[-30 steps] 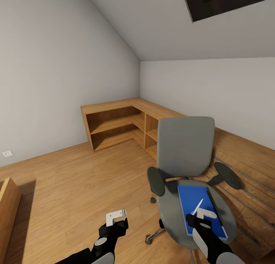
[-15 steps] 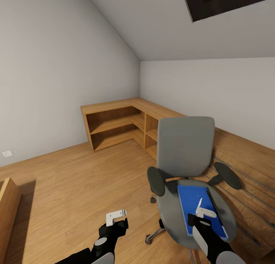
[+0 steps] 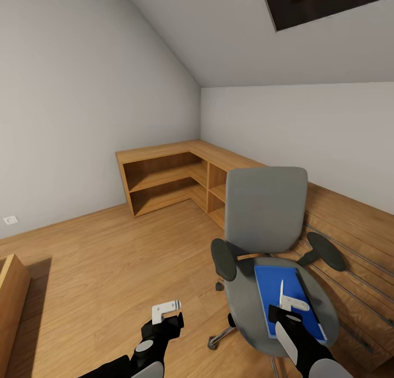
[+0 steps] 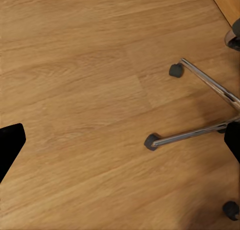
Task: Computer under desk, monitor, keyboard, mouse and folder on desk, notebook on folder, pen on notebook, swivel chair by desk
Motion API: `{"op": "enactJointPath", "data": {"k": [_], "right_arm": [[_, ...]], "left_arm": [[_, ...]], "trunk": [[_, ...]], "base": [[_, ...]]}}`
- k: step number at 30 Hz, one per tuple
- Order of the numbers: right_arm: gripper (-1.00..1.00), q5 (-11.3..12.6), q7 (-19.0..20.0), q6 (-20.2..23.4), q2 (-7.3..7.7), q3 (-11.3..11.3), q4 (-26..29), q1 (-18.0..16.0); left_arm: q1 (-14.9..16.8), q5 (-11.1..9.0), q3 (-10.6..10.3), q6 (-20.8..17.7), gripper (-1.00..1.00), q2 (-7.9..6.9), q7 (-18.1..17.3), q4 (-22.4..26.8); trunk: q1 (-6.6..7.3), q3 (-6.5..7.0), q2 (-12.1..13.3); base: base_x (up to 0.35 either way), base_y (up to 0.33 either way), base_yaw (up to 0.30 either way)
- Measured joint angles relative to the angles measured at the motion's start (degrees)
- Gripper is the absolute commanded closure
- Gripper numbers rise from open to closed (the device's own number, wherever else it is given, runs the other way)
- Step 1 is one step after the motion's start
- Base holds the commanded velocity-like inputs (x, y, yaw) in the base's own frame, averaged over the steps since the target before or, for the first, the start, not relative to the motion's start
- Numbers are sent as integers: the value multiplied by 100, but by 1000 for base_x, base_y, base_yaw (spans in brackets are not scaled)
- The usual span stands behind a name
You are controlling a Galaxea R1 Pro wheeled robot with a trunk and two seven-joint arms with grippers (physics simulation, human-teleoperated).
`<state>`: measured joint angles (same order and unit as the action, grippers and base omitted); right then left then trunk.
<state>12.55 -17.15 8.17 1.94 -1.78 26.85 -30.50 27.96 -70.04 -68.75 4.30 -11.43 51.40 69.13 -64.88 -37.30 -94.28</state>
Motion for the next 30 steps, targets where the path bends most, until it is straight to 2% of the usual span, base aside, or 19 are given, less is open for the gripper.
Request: {"op": "enactJointPath", "data": {"k": [13,24,26,27,30], "right_arm": [[100,24,-6,-6,2,-1,1,0],[100,26,-7,-34,8,-5,28,0],[100,20,-12,-27,10,-6,217,0],[100,3,-21,14,10,-3,660,9],[100,10,-25,322,15,-12,1338,43]], "left_arm": [[1,2,3,14,-100,48,5,-38],[0,3,3,16,-100,49,15,-39],[-1,1,3,16,-100,49,31,-42],[-2,-4,3,12,-100,49,48,-63],[-2,-6,3,9,-100,49,52,-76]], "trunk": [[0,0,0],[241,197,440],[285,233,520],[307,252,560],[372,305,681]], "base": [[0,0,0],[0,0,0],[0,0,0],[0,0,0],[-115,0,0]]}}
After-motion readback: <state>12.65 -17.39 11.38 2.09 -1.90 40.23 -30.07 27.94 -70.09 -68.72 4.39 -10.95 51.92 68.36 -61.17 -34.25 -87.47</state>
